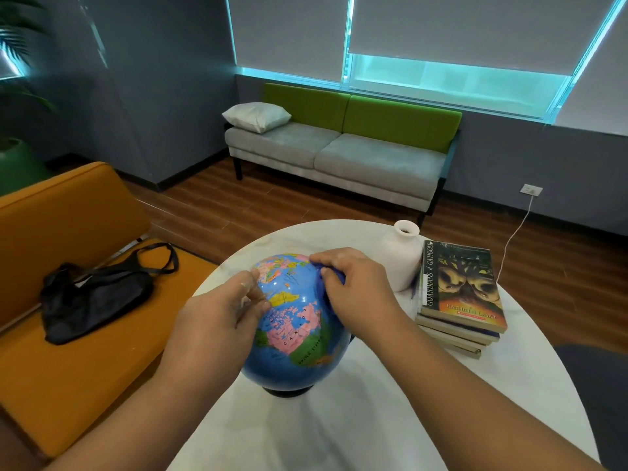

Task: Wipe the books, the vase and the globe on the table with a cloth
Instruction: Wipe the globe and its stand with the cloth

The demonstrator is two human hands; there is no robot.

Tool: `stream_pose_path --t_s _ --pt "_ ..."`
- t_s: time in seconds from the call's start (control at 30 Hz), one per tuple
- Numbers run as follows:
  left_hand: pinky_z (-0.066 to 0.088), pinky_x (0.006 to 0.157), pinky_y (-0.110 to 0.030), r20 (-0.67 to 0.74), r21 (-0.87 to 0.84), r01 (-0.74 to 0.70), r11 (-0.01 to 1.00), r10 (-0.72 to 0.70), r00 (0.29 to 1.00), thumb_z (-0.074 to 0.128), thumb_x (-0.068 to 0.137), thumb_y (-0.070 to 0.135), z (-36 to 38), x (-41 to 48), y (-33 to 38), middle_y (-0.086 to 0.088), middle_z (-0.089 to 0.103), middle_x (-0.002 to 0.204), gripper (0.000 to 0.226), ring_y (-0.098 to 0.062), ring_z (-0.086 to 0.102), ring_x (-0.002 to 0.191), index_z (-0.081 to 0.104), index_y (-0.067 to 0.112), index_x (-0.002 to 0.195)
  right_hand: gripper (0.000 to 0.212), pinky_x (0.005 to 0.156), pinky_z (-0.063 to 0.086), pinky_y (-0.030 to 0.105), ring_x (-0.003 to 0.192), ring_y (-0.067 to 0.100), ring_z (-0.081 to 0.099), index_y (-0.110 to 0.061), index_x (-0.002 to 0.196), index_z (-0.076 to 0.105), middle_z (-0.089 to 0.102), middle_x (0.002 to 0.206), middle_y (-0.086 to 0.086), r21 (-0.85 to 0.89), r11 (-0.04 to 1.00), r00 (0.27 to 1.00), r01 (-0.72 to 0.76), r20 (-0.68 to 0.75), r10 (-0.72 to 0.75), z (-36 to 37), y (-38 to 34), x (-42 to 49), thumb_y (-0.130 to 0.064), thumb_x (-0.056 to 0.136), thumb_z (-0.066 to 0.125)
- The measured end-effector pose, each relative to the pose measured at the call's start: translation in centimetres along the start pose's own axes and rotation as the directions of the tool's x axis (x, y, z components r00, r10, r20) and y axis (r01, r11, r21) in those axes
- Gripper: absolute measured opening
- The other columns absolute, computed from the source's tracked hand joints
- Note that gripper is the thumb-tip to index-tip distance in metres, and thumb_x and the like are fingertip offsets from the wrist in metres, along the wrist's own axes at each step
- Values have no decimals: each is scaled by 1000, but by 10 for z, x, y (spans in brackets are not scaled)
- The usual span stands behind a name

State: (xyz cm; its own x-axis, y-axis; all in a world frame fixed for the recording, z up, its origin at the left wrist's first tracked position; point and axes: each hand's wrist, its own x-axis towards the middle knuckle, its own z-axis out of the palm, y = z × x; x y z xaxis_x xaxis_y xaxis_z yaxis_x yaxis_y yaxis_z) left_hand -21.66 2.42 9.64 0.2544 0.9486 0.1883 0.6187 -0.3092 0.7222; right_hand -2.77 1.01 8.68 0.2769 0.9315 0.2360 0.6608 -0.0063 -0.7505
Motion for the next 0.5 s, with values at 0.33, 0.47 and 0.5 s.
stream_pose_path --t_s 0.33,0.47,0.5 --pt "56 83 -40 15 -13 7 1000 -7 1000 70 86 21 2 -1 -4 13 62 128 18 -14 59 116 57 27 76 32 97 30 13 115 16 48 -21 118 68 63 121 -3 -200 971 990 135 69 -123 -3 -9 4 -11 92 51" --pt "57 81 -39 16 -50 -6 999 6 1000 71 84 19 0 0 -7 13 65 124 17 -11 61 112 58 27 77 31 91 46 31 105 25 51 -14 111 71 66 118 -2 -237 860 886 452 236 -400 3 -24 -15 -9 86 54" --pt "57 81 -39 22 -42 -7 999 8 1000 71 84 19 -1 -1 -7 13 64 124 17 -12 61 112 58 27 76 30 88 47 31 103 25 52 -14 110 72 67 116 -2 -209 834 847 510 290 -445 0 -23 -15 -10 85 56"
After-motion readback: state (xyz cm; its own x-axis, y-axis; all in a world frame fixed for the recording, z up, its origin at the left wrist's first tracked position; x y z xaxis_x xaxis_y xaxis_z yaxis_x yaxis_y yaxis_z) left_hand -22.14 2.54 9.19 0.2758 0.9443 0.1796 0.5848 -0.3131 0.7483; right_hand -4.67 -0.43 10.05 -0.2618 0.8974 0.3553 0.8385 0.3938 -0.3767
